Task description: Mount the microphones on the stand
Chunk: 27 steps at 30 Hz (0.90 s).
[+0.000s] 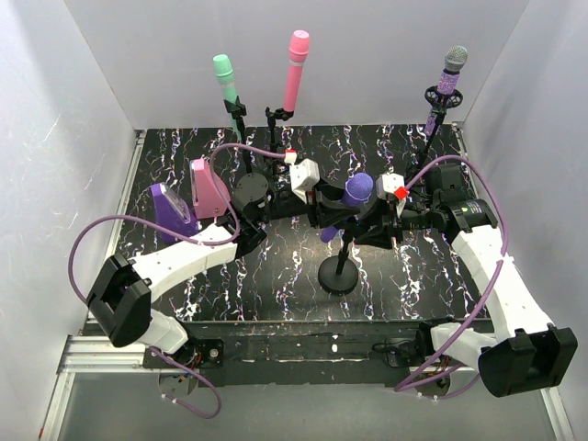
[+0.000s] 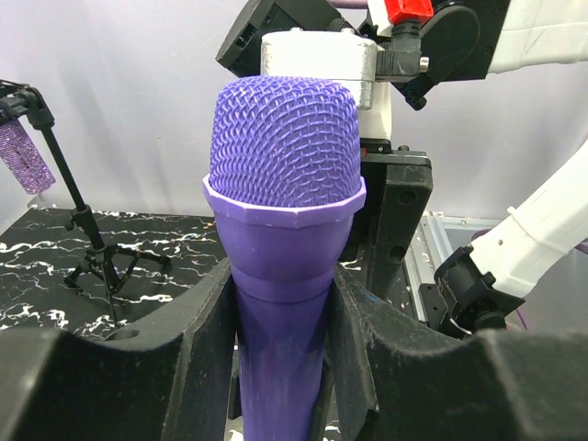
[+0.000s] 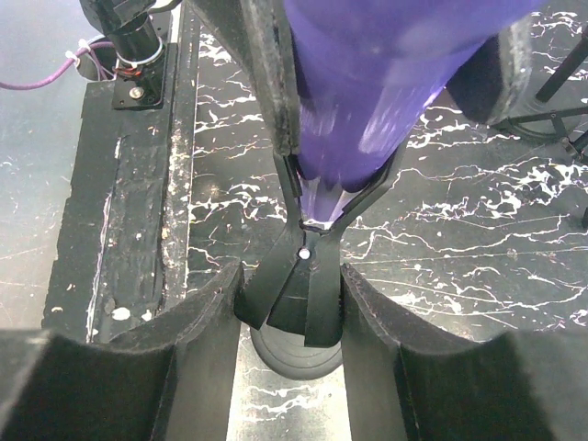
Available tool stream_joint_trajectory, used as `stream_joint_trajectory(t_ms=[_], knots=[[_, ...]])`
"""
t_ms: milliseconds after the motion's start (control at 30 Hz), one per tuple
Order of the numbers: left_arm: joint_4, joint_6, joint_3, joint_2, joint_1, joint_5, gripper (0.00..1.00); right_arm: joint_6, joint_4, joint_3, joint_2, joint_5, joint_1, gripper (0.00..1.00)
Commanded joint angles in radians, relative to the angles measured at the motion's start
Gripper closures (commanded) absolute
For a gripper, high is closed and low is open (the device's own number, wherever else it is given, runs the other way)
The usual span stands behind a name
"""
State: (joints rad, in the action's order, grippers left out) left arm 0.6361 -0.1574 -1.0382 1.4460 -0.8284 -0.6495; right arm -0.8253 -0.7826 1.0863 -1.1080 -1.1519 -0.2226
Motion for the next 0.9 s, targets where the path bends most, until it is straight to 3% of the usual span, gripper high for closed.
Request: stream_joint_trajectory(t_ms=[0,67,167,233,333,467,567,633,733,867], knots=[[-0.015,-0.028,-0.048,0.013,-0.006,-0.065,1.00,0.018,0.016,0.020,0.010,-0.043,0.002,0.98],[-0.018,-0.027,-0.049,0.019,-0.006,-0.062,1.00,0.040,0.034,0.011,0.011,-0.035,0.000,0.91],[-0.033,-0.008,-0.045,0.014,-0.006,-0.049,1.00,0.057,0.052,-0.011,0.031,-0.019,0.002,0.59],[-0.050,0.007,-0.039,0.005,-0.006,-0.041,1.00,0.074,0.081,-0.034,0.054,-0.003,0.002,0.47],[-0.075,0.028,-0.039,-0.006,-0.006,-0.035,1.00,0.090,0.118,-0.066,0.080,0.011,0.002,0.38],[-0.093,0.038,-0.048,-0.007,-0.008,-0.036,1.00,0.092,0.123,-0.072,0.091,0.011,0.003,0.34],[-0.099,0.041,-0.057,-0.004,-0.006,-0.039,1.00,0.095,0.128,-0.069,0.089,0.003,0.003,0.36],[-0.104,0.041,-0.062,-0.004,-0.006,-0.045,1.00,0.101,0.131,-0.066,0.083,-0.009,0.003,0.46],[-0.125,0.047,-0.078,-0.001,-0.006,-0.058,1.00,0.077,0.097,-0.046,0.062,-0.009,0.003,0.85],[-0.191,0.068,-0.124,0.010,-0.006,-0.096,1.00,0.063,0.077,-0.025,0.054,-0.009,0.002,0.97]])
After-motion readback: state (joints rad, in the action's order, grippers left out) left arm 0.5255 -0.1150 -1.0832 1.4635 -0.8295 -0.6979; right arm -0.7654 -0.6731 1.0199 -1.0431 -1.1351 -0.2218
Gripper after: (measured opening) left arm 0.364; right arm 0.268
